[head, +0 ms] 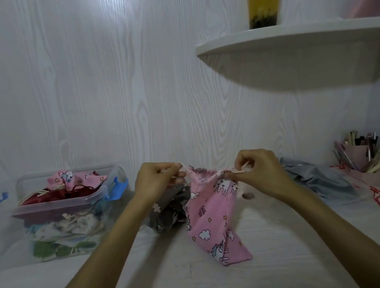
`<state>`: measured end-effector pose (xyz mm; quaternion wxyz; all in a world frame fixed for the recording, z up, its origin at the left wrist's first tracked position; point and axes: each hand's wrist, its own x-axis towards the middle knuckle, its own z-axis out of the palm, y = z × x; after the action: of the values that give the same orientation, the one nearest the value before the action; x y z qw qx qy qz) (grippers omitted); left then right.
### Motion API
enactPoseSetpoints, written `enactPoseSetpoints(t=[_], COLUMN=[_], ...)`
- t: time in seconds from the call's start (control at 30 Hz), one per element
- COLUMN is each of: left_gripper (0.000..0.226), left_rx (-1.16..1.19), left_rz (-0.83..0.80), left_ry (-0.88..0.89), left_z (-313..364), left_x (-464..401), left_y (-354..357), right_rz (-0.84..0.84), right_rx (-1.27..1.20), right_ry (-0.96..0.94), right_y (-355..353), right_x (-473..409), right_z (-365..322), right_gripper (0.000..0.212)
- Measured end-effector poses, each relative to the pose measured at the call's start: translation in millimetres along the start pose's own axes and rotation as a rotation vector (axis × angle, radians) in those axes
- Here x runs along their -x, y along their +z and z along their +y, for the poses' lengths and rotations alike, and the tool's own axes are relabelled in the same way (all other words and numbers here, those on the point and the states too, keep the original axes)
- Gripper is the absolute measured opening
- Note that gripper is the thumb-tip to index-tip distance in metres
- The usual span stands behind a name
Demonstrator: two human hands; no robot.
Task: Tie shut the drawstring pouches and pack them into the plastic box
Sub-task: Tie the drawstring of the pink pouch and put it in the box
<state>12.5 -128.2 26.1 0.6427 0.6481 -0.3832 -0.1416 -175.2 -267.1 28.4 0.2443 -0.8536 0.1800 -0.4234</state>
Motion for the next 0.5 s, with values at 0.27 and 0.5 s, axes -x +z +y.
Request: enactPoseSetpoints(t=[0.27,0.5], left_gripper=[0.016,0.024], left_rx=[-0.157,-0.158], left_rz=[0.141,0.258], left_ry=[0.073,0.036], left_z=[4,-17], left_x=[-1,0], left_y=[-30,-65], right_rz=[-0.161,-0.106], right_rx=[0.291,0.751], right_ry=[-0.010,0.338], right_y=[-45,-80], right_x=[8,15], right_z=[13,42], right_gripper=[0.033,0.039])
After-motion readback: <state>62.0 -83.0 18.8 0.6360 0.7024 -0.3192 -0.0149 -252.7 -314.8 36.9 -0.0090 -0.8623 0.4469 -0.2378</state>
